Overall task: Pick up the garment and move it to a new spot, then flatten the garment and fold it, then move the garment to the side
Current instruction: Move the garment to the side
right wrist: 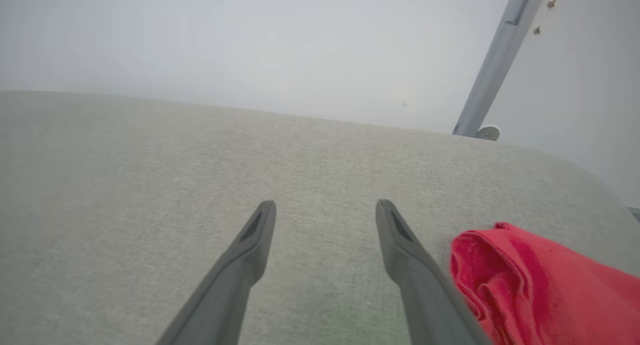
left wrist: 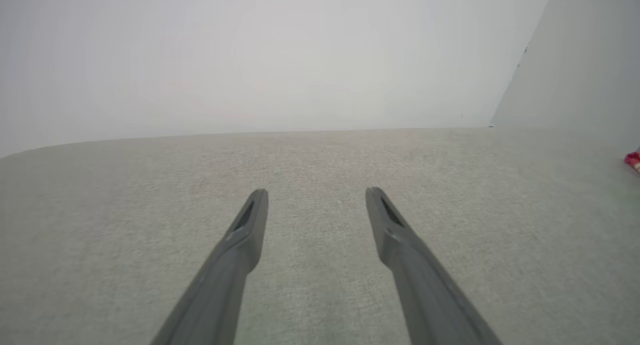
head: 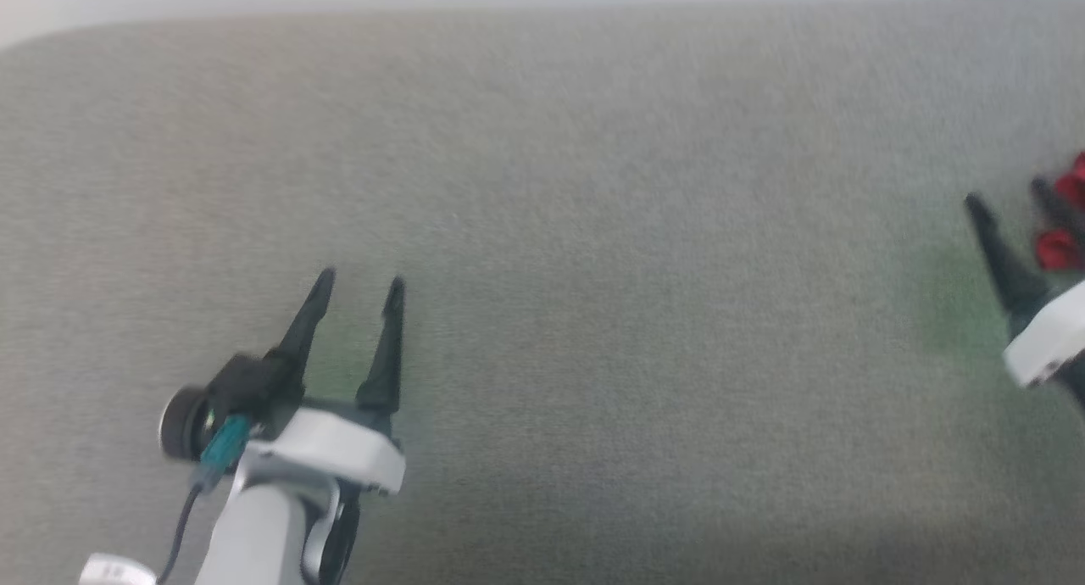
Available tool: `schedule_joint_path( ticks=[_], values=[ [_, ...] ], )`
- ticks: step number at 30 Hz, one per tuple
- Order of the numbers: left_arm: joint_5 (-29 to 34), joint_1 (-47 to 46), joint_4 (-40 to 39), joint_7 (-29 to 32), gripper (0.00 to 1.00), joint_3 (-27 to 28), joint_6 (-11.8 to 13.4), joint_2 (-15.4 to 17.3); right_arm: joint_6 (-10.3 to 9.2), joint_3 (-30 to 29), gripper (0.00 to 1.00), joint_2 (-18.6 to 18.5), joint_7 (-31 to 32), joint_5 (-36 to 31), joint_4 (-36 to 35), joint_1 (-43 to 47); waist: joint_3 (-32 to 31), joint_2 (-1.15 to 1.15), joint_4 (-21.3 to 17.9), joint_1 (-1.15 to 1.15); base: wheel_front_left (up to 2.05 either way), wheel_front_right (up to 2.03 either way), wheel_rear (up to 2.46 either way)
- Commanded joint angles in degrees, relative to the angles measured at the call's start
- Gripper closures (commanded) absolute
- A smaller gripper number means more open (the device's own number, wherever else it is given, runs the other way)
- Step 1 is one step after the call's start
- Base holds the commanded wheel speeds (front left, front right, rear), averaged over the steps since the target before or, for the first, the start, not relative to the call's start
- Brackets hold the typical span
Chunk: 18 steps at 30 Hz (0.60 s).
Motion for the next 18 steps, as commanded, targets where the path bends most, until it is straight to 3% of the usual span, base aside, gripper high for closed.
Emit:
schedule_joint_path(
  ticks=[1, 8, 18],
  values=[
    [-0.2, 2.1, -0.1, -0.2, 0.0, 0.9, -0.3, -0.2, -0.08, -1.6, 0.0, 1.2, -0.3, -1.7, -1.2, 3.3, -4.2, 0.0, 3.3, 0.0, 0.0, 0.0, 0.0],
    [-0.6, 8.9, -1.3, -0.2, 0.0, 6.1, -0.8, -0.5, -0.08, -9.8, 0.0, 6.7, -0.3, -10.1, -8.0, 14.2, -9.9, 0.0, 3.8, 0.0, 0.0, 0.0, 0.0],
    [-1.0, 15.3, -3.4, -0.2, 0.0, 8.8, -1.0, -1.2, -0.07, -21.4, 0.0, 13.9, -0.3, -15.0, -15.2, 26.4, -15.2, 0.0, 2.9, 0.0, 0.0, 0.0, 0.0]
  ],
)
